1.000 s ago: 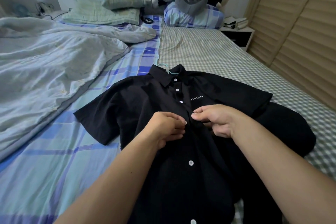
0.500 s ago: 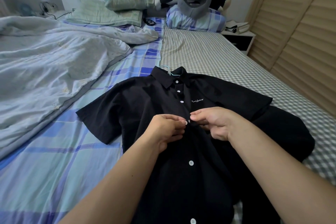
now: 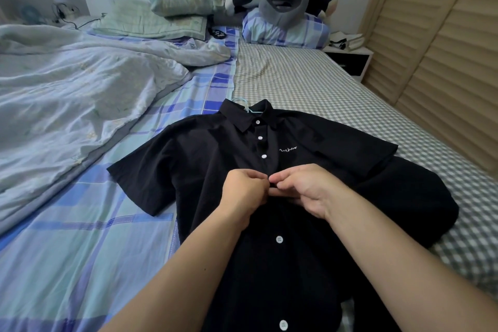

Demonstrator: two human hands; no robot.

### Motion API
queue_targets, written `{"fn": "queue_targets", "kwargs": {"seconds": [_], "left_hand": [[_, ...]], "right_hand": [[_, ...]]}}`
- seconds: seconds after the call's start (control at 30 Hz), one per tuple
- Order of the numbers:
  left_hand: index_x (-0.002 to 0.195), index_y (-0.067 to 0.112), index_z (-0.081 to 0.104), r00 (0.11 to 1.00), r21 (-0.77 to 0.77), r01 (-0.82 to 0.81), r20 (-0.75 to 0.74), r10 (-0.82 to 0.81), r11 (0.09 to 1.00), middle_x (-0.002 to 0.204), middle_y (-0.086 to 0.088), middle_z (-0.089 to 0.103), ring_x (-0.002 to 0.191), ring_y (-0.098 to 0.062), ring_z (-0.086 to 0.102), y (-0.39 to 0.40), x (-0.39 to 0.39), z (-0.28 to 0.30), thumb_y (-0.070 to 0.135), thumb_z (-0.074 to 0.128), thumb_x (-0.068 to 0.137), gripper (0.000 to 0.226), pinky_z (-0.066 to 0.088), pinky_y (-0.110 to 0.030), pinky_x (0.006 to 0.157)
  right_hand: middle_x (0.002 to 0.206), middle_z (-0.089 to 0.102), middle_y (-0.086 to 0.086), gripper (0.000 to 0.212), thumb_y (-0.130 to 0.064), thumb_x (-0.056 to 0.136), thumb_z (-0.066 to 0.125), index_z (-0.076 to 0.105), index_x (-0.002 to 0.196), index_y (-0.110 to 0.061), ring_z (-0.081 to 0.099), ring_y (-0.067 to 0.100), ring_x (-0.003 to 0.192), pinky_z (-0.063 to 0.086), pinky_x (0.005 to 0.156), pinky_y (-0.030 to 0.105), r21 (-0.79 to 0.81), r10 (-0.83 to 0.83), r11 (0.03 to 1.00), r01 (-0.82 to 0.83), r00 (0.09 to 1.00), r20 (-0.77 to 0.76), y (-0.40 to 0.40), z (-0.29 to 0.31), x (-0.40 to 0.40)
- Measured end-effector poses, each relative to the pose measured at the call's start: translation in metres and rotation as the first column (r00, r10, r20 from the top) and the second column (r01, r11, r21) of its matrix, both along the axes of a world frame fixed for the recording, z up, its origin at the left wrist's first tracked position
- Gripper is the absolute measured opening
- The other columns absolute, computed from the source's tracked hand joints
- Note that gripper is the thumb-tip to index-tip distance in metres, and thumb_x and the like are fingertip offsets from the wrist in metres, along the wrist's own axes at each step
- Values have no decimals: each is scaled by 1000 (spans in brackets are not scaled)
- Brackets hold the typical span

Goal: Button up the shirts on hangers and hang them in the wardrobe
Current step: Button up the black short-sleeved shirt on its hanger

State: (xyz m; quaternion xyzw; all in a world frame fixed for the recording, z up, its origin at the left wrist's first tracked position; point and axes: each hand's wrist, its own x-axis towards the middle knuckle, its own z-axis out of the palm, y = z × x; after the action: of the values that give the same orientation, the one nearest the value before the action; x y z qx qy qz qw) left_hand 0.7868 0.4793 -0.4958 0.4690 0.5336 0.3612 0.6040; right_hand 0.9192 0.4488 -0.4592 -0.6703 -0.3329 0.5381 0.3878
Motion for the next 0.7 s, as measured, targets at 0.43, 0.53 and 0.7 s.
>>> {"fn": "queue_targets", "kwargs": {"seconds": [0.43, 0.53, 0.7], "left_hand": [[88, 6, 65, 992, -55, -41, 118, 47, 998, 81, -13, 71, 71, -22, 69, -1, -7, -1, -5, 72, 87, 12, 62, -36, 74], [86, 6, 61, 995, -17, -46, 86, 47, 999, 74, -9, 66, 64, -20, 68, -2, -8, 0, -6, 74, 84, 17, 62, -36, 72], [90, 10, 55, 999, 128, -33, 11, 32, 991, 67, -5, 67, 66, -20, 65, 0, -8, -6, -6, 72, 83, 24, 60, -43, 76]], "right_hand": [[98, 79, 4, 31, 9, 90, 54, 71, 107, -10, 72, 18, 94, 58, 84, 31, 104, 13, 994, -20, 998, 64, -16, -9, 7], [91, 76, 6, 10, -5, 90, 71, 74, 97, -12, 70, 14, 82, 56, 71, 24, 165, 51, 982, -92, 971, 234, -12, -13, 6], [78, 75, 0, 9, -22, 86, 77, 76, 77, -21, 69, 13, 73, 56, 65, 27, 184, 39, 968, -171, 826, 562, 1, -17, 4]]}}
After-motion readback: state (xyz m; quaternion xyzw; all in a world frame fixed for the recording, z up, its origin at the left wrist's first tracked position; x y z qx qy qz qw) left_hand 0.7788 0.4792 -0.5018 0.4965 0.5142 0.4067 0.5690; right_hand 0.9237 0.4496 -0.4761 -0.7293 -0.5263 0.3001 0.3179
